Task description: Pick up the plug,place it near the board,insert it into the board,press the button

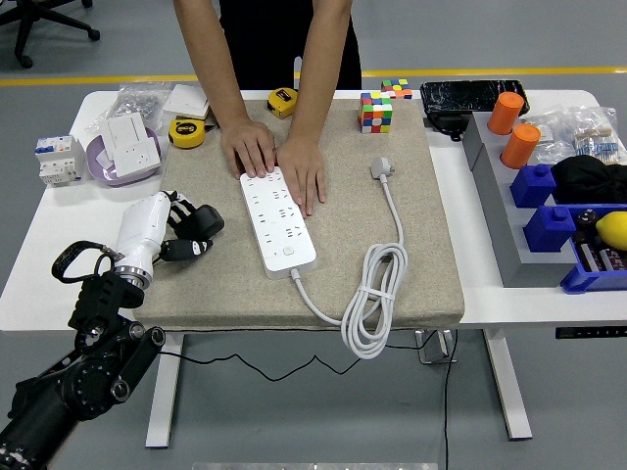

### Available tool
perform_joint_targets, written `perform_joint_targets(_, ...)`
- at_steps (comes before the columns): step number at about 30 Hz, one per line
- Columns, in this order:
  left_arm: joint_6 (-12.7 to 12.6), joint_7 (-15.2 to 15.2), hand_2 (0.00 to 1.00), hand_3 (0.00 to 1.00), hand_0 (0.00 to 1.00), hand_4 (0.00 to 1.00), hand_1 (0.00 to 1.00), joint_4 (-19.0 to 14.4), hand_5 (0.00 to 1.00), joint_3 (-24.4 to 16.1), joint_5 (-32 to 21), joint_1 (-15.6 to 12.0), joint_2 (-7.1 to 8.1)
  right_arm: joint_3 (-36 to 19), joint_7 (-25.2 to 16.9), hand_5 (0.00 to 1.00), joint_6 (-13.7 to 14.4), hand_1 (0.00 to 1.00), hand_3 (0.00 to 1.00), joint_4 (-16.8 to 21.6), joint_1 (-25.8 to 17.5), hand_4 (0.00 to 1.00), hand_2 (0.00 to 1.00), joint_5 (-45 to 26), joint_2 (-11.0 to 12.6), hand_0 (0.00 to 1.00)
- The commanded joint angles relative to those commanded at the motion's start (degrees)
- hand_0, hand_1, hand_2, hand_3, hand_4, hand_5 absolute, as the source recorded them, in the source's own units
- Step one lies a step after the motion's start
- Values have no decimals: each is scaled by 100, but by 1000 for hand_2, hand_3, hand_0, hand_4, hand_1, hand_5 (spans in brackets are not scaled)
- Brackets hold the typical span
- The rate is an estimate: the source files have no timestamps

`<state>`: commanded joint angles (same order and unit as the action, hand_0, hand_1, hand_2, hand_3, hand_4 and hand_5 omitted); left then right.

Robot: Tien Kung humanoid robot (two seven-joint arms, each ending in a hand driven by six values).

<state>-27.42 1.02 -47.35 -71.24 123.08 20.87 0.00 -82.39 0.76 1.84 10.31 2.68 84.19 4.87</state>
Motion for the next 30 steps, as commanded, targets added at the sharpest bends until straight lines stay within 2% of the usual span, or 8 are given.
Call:
perform_joint_targets(3, 30, 78, 369, 448, 387, 839, 375, -61, 199, 21, -258, 38, 0, -2, -1, 904, 1, 911, 843, 0, 14, 998, 863, -4, 0, 998)
perform_joint_targets(4, 64, 77, 343, 417, 369, 547, 367, -92, 268, 24, -303, 50, 0, 2, -4, 904, 2, 911, 843, 0, 18, 998, 862, -11, 1, 998)
perform_joint_targets(12, 684, -151, 331, 398, 372, 522, 376, -606, 242, 431, -778, 283, 0, -13, -2, 904, -1, 910, 842, 0, 30, 998, 861, -4, 5, 998)
perform_joint_targets(18, 1526, -381, 332, 401, 381, 535, 389, -829, 221, 770, -1374, 616, 0, 10, -5, 904, -3, 910, 842, 0, 48, 998, 860, -32, 6, 998)
perform_joint_targets(24, 1844, -396, 340, 410, 383, 541, 401, -611, 182, 848, -1563, 900, 0, 7, 0, 904, -6, 911, 842, 0, 58, 998, 860, -28, 11, 998)
perform_joint_targets(28, 1976, -399, 340, 410, 383, 541, 401, -190, 182, 874, -1452, 1160, 0, 15, 2, 904, -6, 911, 842, 0, 75, 998, 860, -41, 18, 998)
perform_joint_targets(29, 2003, -406, 369, 439, 398, 548, 453, -133, 117, 871, -1429, 1189, 0, 19, 1, 905, -6, 911, 842, 0, 78, 998, 860, -47, 20, 998)
perform_joint_targets(30, 2058, -430, 369, 439, 398, 548, 453, -46, 117, 864, -1378, 1232, 0, 27, -2, 905, -5, 911, 842, 0, 82, 998, 860, -59, 24, 998)
